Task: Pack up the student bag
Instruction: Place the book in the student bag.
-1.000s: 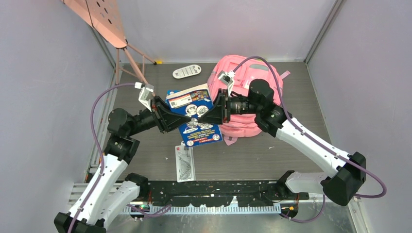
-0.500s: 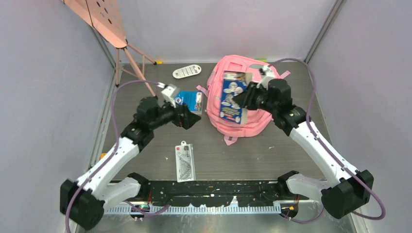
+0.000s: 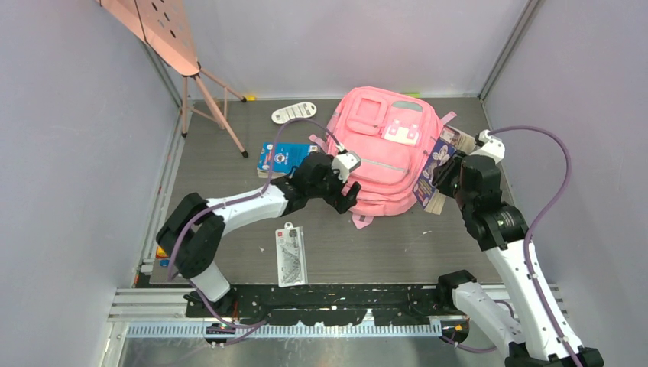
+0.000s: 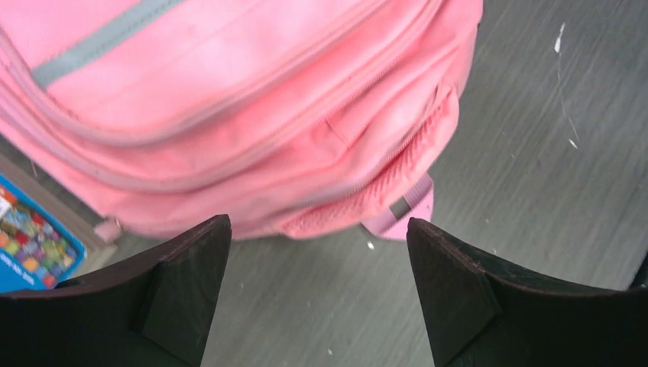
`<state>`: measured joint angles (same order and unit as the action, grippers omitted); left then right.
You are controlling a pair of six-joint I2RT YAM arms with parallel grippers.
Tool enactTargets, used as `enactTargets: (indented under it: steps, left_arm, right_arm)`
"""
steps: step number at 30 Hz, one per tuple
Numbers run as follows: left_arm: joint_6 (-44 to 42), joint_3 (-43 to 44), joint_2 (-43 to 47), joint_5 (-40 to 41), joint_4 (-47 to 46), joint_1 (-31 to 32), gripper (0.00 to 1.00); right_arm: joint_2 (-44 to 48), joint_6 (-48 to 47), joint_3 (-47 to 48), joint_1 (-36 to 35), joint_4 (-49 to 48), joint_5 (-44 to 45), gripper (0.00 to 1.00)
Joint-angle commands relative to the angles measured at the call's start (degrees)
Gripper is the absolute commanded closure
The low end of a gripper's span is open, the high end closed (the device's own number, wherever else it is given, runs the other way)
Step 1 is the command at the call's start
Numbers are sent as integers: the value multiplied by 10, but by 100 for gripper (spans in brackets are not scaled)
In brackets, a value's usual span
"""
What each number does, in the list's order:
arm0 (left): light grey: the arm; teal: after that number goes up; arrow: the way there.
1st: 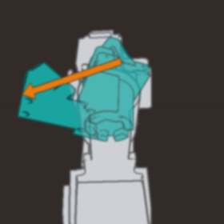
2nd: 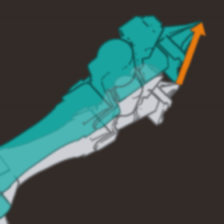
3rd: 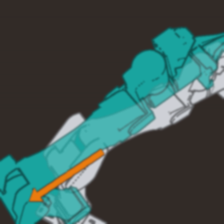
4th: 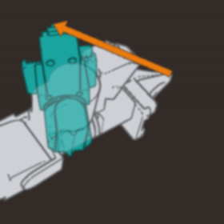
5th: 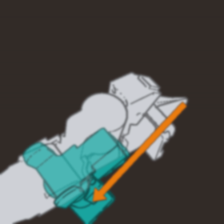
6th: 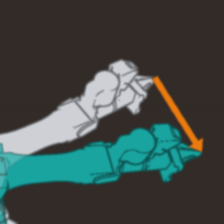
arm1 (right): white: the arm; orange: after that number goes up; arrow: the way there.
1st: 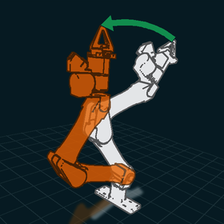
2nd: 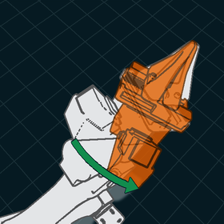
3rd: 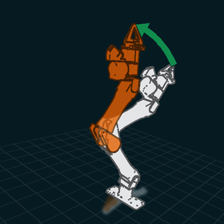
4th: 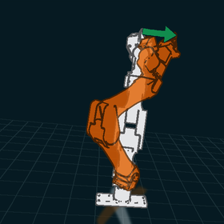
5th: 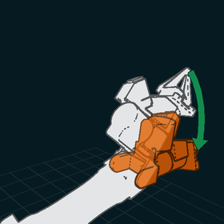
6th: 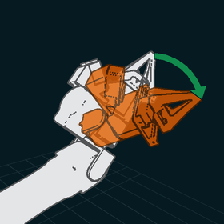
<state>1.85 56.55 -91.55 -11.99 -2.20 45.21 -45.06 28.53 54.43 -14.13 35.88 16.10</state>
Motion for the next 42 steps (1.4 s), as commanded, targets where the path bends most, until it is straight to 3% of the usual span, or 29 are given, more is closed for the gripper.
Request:
enactTargets:
  steps: [1,10,14,23,26,35,42]
  left_arm:
    - [-63,52,-41,34,-59,15,12]
    - [-118,106,-121,62,-56,23,15]
    - [-133,130,-147,56,-37,26,22]
    - [-136,150,-144,82,-37,48,84]
    - [-128,154,-117,104,-36,54,96]
    - [-71,175,-41,115,-36,54,100]
    - [-14,254,-23,115,5,54,100]
  right_arm:
    - [38,6,-9,-2,-11,21,100]
    - [52,33,-27,-2,11,-19,100]
    - [51,41,-30,-2,12,-35,100]
    - [63,85,-59,-2,20,-76,100]
    - [70,98,-74,-2,26,-98,100]
    - [99,142,-105,-2,48,-221,100]
    - [152,224,-159,-2,31,-302,100]
